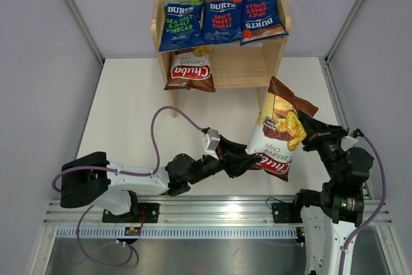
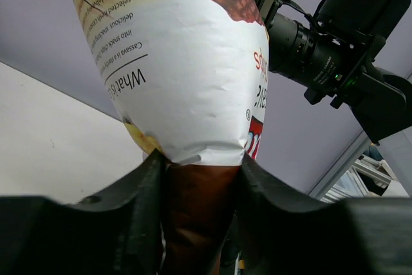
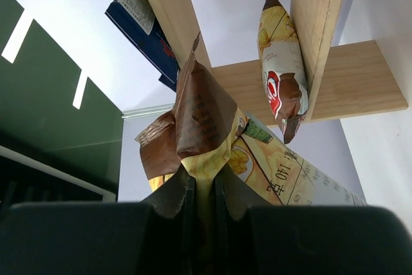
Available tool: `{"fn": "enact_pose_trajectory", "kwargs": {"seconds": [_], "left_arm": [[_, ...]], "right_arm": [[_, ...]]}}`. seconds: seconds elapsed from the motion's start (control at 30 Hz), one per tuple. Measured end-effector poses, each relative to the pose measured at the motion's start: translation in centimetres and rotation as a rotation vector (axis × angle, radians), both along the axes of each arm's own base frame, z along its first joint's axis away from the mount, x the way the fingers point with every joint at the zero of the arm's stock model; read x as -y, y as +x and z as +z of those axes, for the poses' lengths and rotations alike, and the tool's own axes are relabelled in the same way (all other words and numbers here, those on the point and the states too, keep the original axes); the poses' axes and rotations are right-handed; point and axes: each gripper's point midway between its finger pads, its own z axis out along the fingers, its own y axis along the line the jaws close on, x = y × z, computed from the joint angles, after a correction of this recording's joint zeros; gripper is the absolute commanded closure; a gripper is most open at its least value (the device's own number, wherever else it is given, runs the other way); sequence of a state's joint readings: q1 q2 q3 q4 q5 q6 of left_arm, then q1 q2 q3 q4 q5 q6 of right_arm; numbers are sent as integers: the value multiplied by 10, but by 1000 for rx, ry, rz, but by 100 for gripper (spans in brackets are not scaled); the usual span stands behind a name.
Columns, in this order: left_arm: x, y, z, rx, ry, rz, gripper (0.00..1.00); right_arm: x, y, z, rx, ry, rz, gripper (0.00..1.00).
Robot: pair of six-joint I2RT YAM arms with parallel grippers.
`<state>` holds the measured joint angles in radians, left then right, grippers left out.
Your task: Place and organize the chips bags onto the shelf
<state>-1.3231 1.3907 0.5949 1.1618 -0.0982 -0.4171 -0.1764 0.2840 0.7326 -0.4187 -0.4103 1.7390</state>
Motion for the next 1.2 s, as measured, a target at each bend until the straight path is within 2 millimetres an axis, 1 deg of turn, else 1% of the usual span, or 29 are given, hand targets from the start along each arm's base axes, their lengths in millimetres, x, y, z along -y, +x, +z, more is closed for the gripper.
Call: {"fn": "enact_pose_trajectory", "kwargs": {"seconds": [0.03, 0.1, 0.13, 0.17, 0.2, 0.23, 0.27, 0.3, 0.33, 0.4, 0.43, 0.47, 0.5, 0.53, 0.67, 0.73, 0.87, 0.9, 0.97, 1.0, 1.07, 1.13, 1.2], "left_arm": [[0, -1, 1, 2, -3, -2, 73], [0, -2, 1, 1, -5, -4, 80], [0, -2, 0, 0, -2, -3, 82], [-1, -2, -2, -4, 2, -2, 88], [-2, -2, -5, -12, 7, 0, 89], [-5, -2, -8, -23, 14, 1, 93], [-6, -2, -9, -27, 15, 0, 96], [-8, -3, -10, -35, 15, -2, 97], [-11, -5, -10, -44, 13, -6, 97], [-18, -8, -10, -64, 2, -15, 100], [-21, -9, -10, -75, -3, -19, 100], [-24, -10, -11, -85, -7, -23, 100], [-25, -10, -11, -94, -10, -24, 100], [-27, -10, -12, -108, -13, -22, 100], [-36, -5, -21, -188, -14, 7, 100], [-41, -1, -26, -228, -5, 33, 100], [-52, 10, -31, -291, 29, 102, 100], [-55, 13, -31, -300, 36, 119, 100], [-60, 22, -30, -319, 44, 150, 100], [-62, 28, -29, -331, 43, 167, 100], [-66, 43, -27, -363, 42, 200, 100], [-69, 58, -26, -393, 47, 235, 100], [-70, 69, -23, -408, 54, 264, 100]], "right_arm": [[0, -1, 0, 2, -6, -1, 98], [1, -1, -3, 2, -25, -8, 89], [1, -1, -5, -1, -40, -11, 73], [1, -1, -7, -6, -55, -14, 63], [3, 0, -9, -9, -76, -26, 51], [3, 0, -11, -11, -91, -30, 48], [5, 0, -12, -10, -112, -44, 43], [7, 0, -13, -11, -134, -52, 36], [7, 0, -14, -11, -153, -58, 32], [10, 0, -15, -8, -195, -77, 30], [11, 0, -15, -6, -215, -83, 25], [13, 0, -15, -3, -232, -95, 14], [15, 1, -16, -5, -247, -107, 5], [17, 1, -17, -8, -266, -117, 1], [26, 2, -18, -35, -358, -161, 1], [32, -2, -12, -44, -425, -193, 1], [42, -18, 22, 8, -615, -261, 1], [44, -23, 33, 26, -666, -277, 1], [47, -31, 51, 62, -757, -302, 1], [48, -35, 56, 76, -793, -308, 1], [50, -37, 57, 79, -843, -315, 1], [50, -37, 52, 67, -872, -309, 1], [51, -37, 46, 50, -888, -298, 1]]}}
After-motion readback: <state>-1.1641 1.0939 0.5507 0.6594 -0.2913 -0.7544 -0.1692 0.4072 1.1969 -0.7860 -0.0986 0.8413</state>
